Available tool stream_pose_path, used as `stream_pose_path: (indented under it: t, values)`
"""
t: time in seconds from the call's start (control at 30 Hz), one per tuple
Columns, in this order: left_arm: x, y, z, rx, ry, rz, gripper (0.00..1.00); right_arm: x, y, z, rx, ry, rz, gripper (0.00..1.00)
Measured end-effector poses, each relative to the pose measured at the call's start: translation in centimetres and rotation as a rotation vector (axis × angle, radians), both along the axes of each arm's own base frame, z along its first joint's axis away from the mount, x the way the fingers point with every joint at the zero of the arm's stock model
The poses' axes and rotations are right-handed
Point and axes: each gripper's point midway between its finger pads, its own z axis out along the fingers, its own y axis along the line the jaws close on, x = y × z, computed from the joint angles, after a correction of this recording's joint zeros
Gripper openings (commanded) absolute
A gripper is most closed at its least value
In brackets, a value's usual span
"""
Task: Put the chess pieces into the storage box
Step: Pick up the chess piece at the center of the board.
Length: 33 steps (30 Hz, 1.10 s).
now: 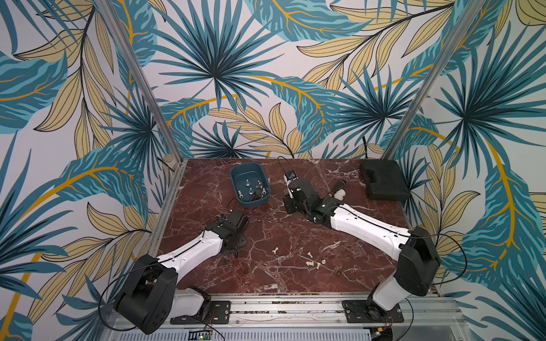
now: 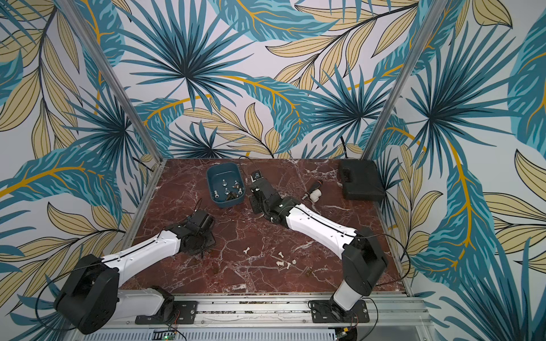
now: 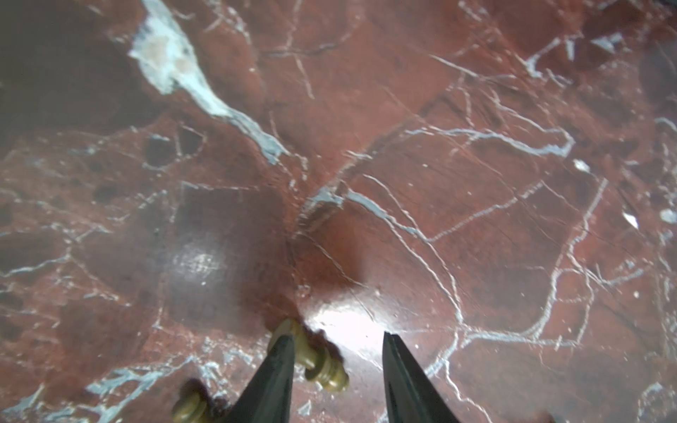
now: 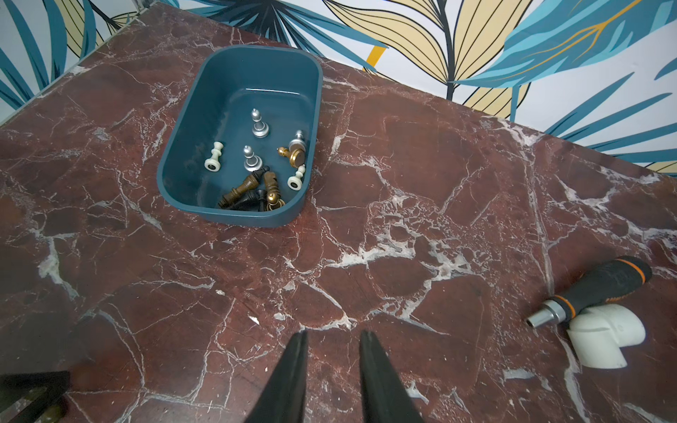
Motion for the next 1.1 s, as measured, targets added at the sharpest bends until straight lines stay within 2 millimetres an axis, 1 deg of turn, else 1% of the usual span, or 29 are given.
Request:
stream_pose_path:
  t: [0.17, 0.37, 0.7, 0.83, 1.0, 1.1]
  values:
    - [0.3, 0.1, 0.1, -0.023, -0.022, 0.040, 0.44, 0.0, 0.0, 0.0, 0.002, 0.002, 0.003, 0.29]
    - [-0.2, 0.4, 0.3, -0.038, -0.035, 0.064, 0.44, 0.0, 0.4, -0.1, 0.013, 0.006, 0.013, 0.30]
    - [-0.2, 0.4, 1.4, -0.021, -0.035, 0.023, 0.44, 0.1, 0.9, -1.1, 0.017, 0.029, 0.025, 0.29]
    - [-0.9, 0.3, 1.1, -0.026, -0.014, 0.016, 0.44, 0.0, 0.9, -1.2, 0.017, 0.033, 0.028, 0.29]
    - [-2.2, 0.3, -0.3, -0.046, 0.024, 0.034, 0.44, 0.1, 1.2, -1.4, 0.024, 0.041, 0.035, 0.29]
    - [-2.2, 0.2, -1.0, -0.050, 0.039, 0.042, 0.43, 0.1, 1.4, -1.6, 0.025, 0.046, 0.040, 0.29]
